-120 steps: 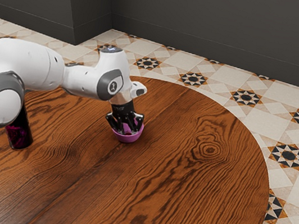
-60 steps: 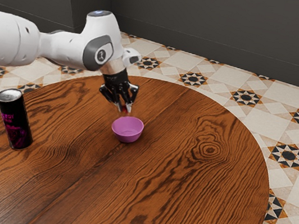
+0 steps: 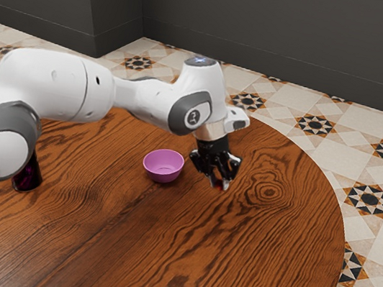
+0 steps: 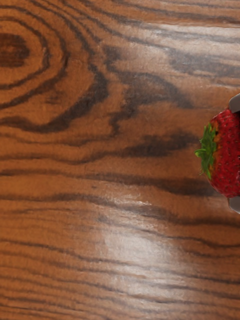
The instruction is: Take strawberry from the bowl
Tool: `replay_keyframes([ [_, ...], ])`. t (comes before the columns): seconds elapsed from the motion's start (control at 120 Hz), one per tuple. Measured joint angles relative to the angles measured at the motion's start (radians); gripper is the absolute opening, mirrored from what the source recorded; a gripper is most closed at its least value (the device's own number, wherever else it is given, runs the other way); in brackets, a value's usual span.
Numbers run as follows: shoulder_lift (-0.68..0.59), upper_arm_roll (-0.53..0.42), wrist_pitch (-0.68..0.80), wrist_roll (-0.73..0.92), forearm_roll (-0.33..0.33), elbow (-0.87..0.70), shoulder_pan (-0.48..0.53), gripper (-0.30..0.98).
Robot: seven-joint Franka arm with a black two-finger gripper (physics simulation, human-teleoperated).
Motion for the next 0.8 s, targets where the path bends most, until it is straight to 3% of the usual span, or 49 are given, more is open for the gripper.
replay_keyframes([
  [0.192, -0.008, 0.0, 0.008, 0.01, -0.024, -0.011, 0.002, 0.47],
  [0.292, -0.149, 0.002, -0.008, 0.015, -0.025, -0.126, 0.012, 0.55],
  [0.408, -0.397, 0.005, -0.131, 0.027, 0.021, -0.202, 0.043, 0.61],
  [0.525, -0.581, 0.005, -0.267, 0.078, 0.109, -0.218, 0.088, 0.64],
  [0.8, -0.633, 0.007, -0.437, 0.237, 0.203, -0.169, 0.191, 0.67],
])
